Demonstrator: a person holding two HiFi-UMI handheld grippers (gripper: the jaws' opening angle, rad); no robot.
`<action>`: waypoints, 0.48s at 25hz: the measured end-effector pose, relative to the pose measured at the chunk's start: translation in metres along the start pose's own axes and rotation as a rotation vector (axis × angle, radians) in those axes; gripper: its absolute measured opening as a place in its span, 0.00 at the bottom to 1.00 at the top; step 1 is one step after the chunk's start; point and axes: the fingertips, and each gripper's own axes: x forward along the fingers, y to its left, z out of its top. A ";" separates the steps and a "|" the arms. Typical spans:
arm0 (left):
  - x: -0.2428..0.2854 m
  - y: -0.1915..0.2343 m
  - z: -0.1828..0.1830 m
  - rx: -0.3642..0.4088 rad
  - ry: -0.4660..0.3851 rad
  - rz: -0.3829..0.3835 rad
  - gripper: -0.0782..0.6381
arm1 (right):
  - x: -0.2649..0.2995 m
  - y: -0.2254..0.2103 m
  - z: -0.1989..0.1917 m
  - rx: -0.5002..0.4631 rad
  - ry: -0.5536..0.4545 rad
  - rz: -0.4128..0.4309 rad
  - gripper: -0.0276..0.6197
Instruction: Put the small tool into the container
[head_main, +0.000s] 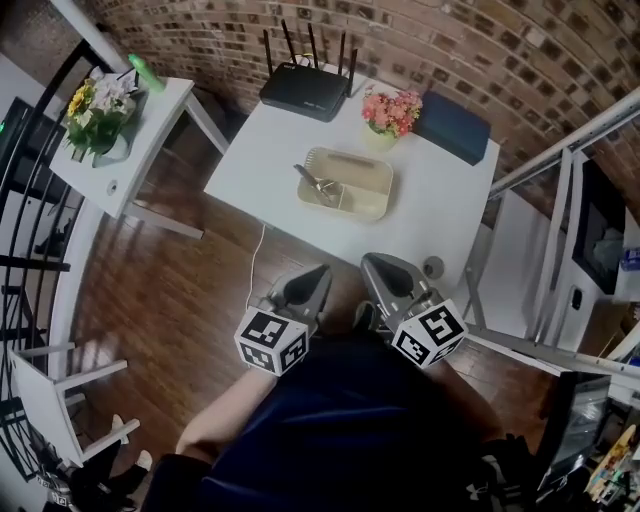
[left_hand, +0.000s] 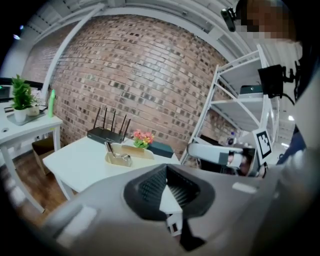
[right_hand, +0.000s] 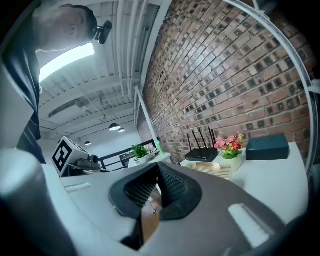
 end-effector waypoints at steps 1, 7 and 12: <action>-0.001 0.000 0.001 0.004 -0.011 0.003 0.11 | 0.000 0.000 -0.002 0.001 0.003 -0.001 0.06; -0.009 0.010 0.003 -0.003 -0.027 0.034 0.11 | 0.005 0.001 -0.003 0.000 0.005 -0.007 0.06; -0.014 0.020 0.007 -0.021 -0.037 0.055 0.11 | 0.012 0.005 0.002 -0.045 0.010 -0.006 0.06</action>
